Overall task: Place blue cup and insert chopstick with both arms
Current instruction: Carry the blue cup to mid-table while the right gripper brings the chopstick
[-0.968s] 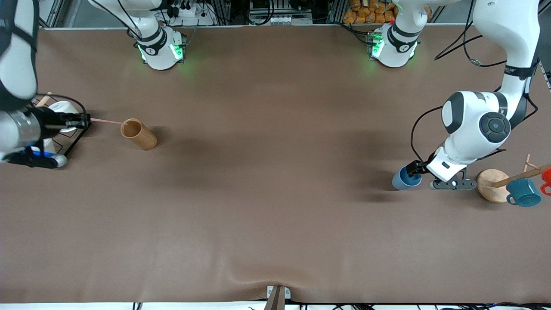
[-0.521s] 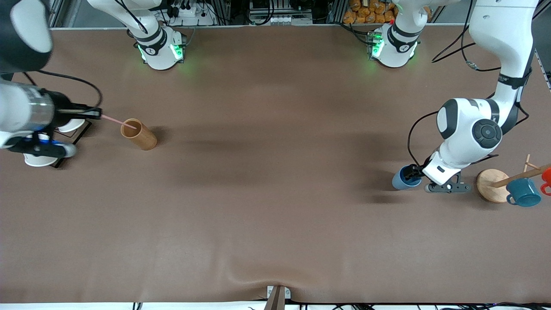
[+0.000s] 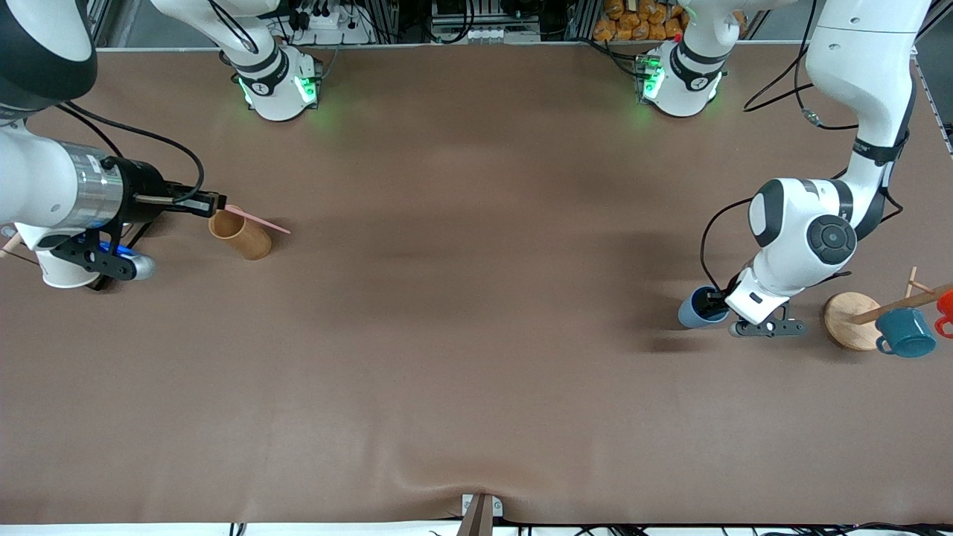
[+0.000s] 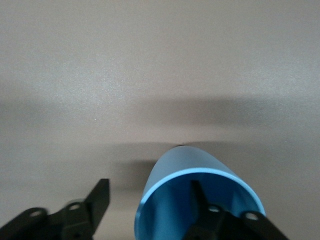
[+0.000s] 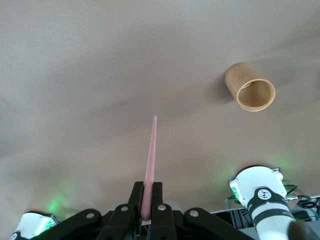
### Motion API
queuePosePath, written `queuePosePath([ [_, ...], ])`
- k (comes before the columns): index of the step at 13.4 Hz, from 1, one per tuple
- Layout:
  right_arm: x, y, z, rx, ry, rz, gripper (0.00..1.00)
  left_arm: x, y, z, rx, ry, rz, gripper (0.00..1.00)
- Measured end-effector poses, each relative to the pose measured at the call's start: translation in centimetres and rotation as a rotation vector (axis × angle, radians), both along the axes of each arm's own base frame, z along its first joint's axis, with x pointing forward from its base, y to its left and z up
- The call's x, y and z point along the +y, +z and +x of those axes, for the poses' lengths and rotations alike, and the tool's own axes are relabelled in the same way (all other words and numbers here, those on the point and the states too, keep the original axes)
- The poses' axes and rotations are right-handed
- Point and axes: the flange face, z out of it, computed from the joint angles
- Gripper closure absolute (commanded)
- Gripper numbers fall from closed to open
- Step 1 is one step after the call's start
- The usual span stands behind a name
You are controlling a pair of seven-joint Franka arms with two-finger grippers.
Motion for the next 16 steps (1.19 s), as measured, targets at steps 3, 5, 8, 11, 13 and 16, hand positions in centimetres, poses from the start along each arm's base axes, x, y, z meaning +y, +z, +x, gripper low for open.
queuePosePath([
  [3,1.4,0.0,-0.2,0.006,-0.027,-0.014,1.00,-0.1,0.0,0.1,-0.002,-0.001,-0.001,1.00],
  [5,1.9,0.0,-0.2,0.006,-0.048,-0.020,1.00,-0.5,1.0,0.7,-0.024,-0.007,-0.004,1.00],
  [8,3.4,0.1,-0.3,0.004,-0.090,-0.036,1.00,-4.8,3.5,1.2,-0.061,-0.071,-0.032,1.00],
  [11,4.3,-0.2,-0.4,0.004,-0.102,-0.043,1.00,-11.7,5.5,0.6,-0.023,-0.152,-0.066,1.00],
  [13,4.3,-0.5,-0.3,-0.004,-0.112,-0.042,1.00,-17.0,6.0,-0.8,0.009,-0.131,-0.081,1.00],
  [16,5.0,-0.9,-0.6,0.003,-0.175,-0.027,1.00,-25.7,5.0,-4.1,0.046,-0.033,-0.090,1.00],
])
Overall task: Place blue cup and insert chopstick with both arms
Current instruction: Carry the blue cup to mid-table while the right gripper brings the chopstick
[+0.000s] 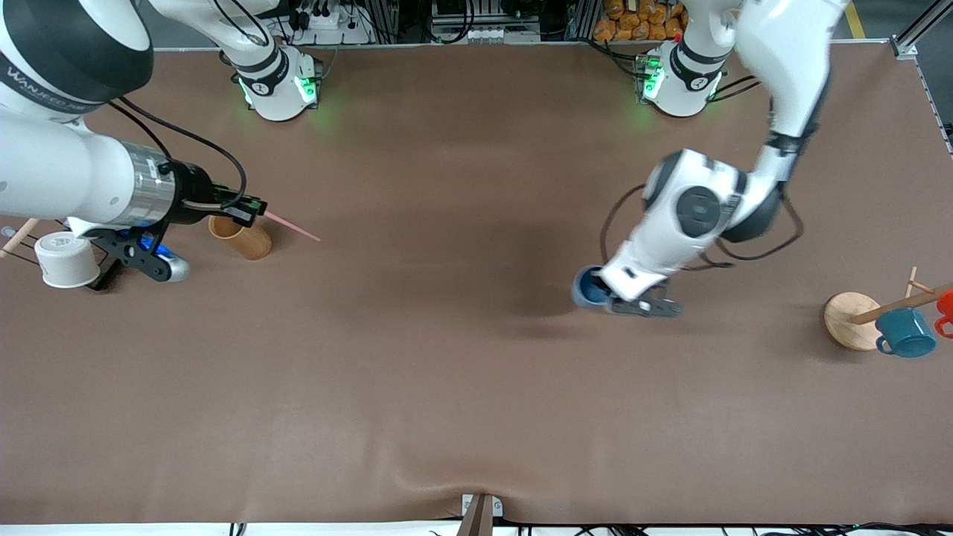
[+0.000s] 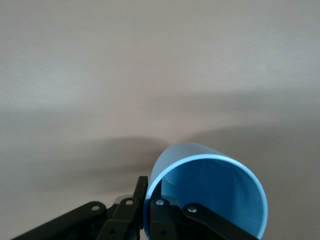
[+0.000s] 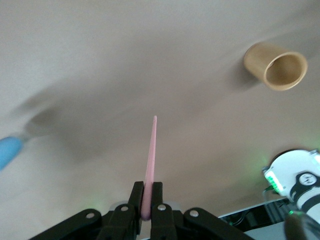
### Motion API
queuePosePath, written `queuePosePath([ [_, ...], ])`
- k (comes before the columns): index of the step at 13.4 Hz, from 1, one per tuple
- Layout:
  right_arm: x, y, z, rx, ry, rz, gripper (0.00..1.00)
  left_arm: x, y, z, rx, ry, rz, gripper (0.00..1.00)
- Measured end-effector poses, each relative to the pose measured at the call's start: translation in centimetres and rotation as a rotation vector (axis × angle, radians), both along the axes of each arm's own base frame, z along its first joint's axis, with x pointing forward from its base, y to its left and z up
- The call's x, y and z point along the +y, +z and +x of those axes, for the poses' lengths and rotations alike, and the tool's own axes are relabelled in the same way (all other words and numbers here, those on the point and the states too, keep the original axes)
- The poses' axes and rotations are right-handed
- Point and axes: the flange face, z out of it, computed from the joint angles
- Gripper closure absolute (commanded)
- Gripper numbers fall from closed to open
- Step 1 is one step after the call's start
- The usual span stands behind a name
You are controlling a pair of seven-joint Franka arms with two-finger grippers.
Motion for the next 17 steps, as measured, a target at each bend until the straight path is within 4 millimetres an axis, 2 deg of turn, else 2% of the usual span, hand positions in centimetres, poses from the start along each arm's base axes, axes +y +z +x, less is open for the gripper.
queuePosePath([
  [3,1.6,-0.4,-0.5,0.015,-0.054,-0.003,1.00,-8.1,-1.1,-3.1,0.031,0.095,-0.012,1.00],
  [7,2.7,-1.8,-1.4,0.010,-0.116,0.018,1.00,-15.2,-4.0,-6.1,0.079,0.177,-0.015,1.00],
  [9,3.1,-2.3,-2.5,0.005,-0.133,0.041,1.00,-17.0,-4.9,-7.0,0.090,0.184,-0.013,1.00],
  [12,3.6,-2.6,-3.6,0.018,-0.174,0.044,1.00,-18.6,-4.9,-7.9,0.092,0.197,-0.017,1.00],
  [15,5.3,-3.3,-4.2,0.024,-0.206,0.030,1.00,-20.9,-5.0,-9.6,0.096,0.219,-0.019,1.00],
  [16,5.7,-3.5,-4.3,0.026,-0.213,0.026,1.00,-21.4,-5.0,-10.0,0.096,0.218,-0.018,0.77],
  [17,5.8,-3.6,-4.3,0.028,-0.215,0.025,1.00,-21.6,-5.0,-10.2,0.095,0.217,-0.017,0.02],
])
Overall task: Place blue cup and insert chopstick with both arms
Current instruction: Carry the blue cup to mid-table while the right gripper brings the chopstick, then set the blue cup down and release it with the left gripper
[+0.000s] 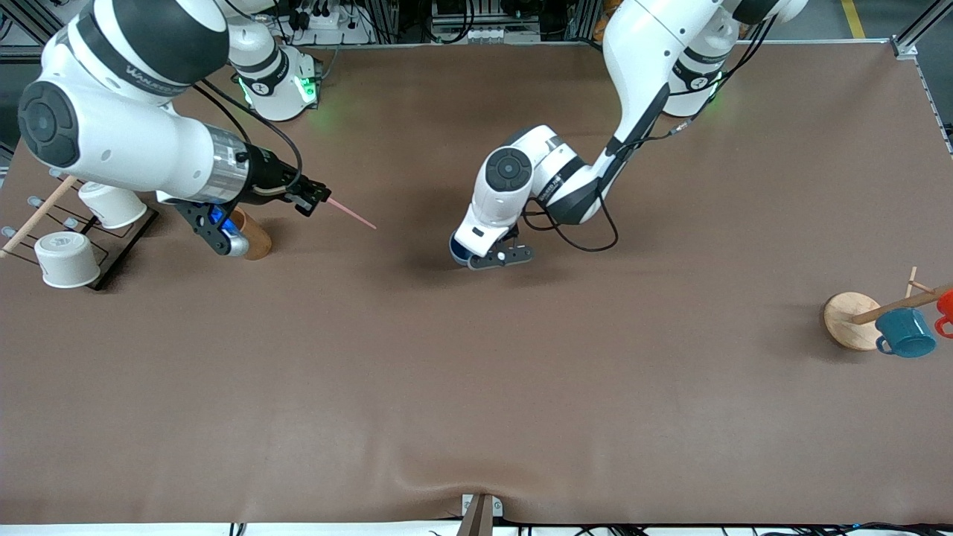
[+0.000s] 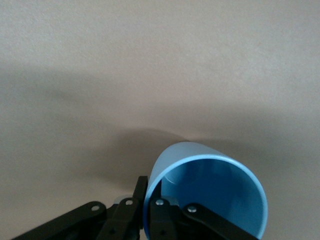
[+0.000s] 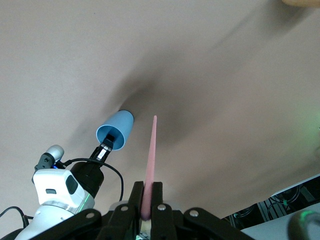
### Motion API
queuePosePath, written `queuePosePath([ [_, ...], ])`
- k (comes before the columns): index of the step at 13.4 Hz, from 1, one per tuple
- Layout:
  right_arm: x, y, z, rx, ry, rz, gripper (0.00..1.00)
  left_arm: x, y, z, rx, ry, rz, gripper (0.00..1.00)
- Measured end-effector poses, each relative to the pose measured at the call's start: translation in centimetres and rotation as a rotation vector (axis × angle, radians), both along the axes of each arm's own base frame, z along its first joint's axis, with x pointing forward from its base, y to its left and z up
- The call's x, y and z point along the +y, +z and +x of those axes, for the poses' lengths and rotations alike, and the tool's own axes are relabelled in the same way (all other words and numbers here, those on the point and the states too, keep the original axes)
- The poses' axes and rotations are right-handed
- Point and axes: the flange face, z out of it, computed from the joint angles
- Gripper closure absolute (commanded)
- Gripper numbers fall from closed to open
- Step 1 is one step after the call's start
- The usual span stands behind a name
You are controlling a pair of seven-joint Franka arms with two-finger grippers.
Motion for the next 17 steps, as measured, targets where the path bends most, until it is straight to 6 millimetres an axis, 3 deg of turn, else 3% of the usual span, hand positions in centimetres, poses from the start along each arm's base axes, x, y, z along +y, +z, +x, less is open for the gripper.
queuePosePath([
  [4,-0.1,-0.2,-0.1,0.005,-0.003,-0.002,1.00,0.2,-0.3,0.3,0.001,0.006,0.003,0.00],
  [6,0.0,-0.2,-0.1,0.006,-0.006,0.002,1.00,-0.1,1.2,1.2,-0.021,0.013,-0.016,0.00],
  [8,0.4,-0.2,-0.1,0.011,-0.040,0.010,1.00,0.0,4.6,2.2,-0.038,0.020,-0.020,0.00],
  [11,2.2,-0.5,-0.6,0.017,-0.071,0.002,1.00,1.7,11.8,4.7,-0.052,0.048,-0.003,0.00],
  [14,4.8,-1.2,-1.4,0.013,-0.110,-0.006,1.00,5.0,17.7,7.3,-0.063,0.099,0.019,0.00],
  [17,8.2,-1.3,-2.5,-0.005,-0.158,-0.008,1.00,9.9,22.1,9.9,-0.086,0.163,0.028,0.00],
])
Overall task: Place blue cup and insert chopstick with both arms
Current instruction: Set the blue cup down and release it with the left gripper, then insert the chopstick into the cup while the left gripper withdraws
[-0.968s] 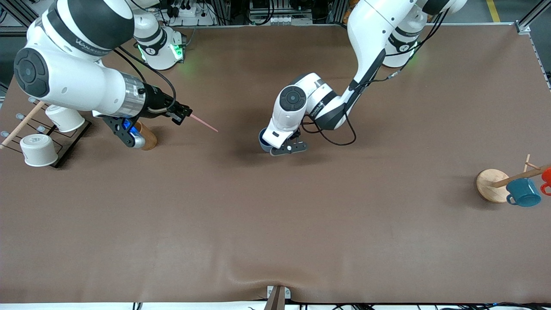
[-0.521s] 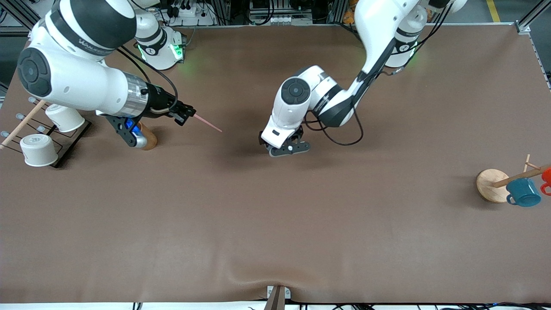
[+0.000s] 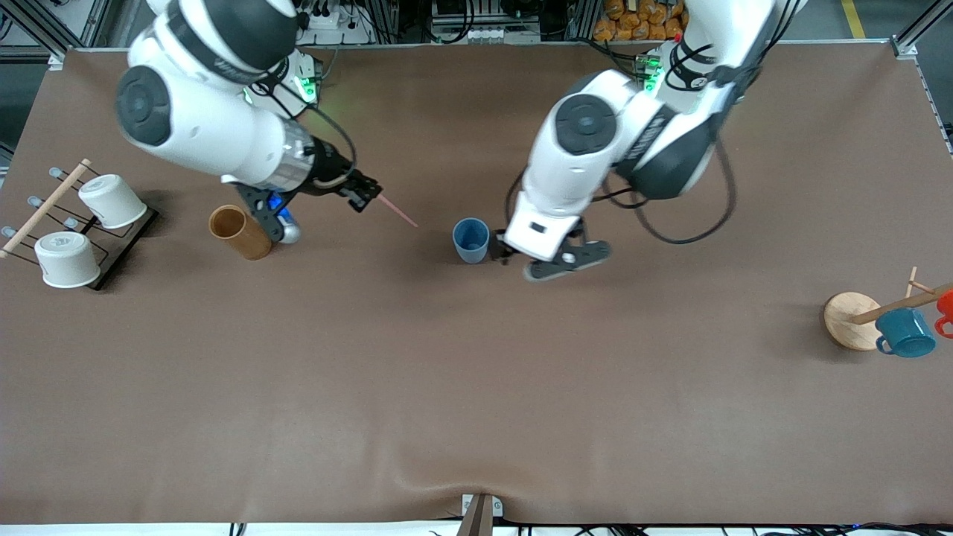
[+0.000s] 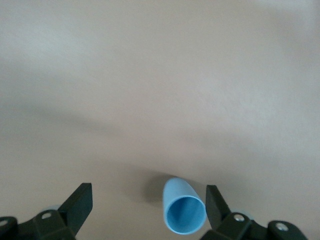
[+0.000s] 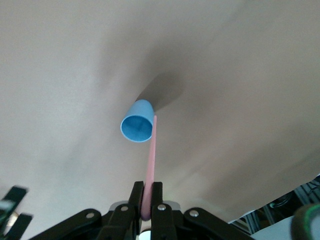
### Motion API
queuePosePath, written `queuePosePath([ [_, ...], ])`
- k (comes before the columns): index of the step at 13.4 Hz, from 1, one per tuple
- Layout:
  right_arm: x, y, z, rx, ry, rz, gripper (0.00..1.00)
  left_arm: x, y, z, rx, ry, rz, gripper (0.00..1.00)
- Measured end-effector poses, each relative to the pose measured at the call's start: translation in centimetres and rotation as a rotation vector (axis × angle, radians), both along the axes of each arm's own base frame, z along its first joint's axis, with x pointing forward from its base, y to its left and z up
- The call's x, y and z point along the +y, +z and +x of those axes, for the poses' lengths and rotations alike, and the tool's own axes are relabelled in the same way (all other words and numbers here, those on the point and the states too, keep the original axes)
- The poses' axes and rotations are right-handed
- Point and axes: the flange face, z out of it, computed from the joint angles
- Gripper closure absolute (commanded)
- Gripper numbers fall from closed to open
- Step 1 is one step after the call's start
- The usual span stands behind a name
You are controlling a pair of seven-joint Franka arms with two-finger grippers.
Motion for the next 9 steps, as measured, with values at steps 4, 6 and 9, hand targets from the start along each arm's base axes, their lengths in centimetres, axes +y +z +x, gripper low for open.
queuePosePath([
  [4,3.6,-1.8,-1.5,-0.015,-0.043,-0.004,1.00,7.3,4.7,2.3,-0.016,0.009,0.027,0.00],
  [6,5.4,-3.3,-2.5,-0.016,-0.055,-0.009,1.00,10.6,6.3,2.9,-0.015,-0.028,0.044,0.00],
  [9,8.0,-5.2,-3.6,-0.005,-0.074,-0.020,1.00,14.7,8.5,3.7,-0.030,-0.081,0.058,0.00],
])
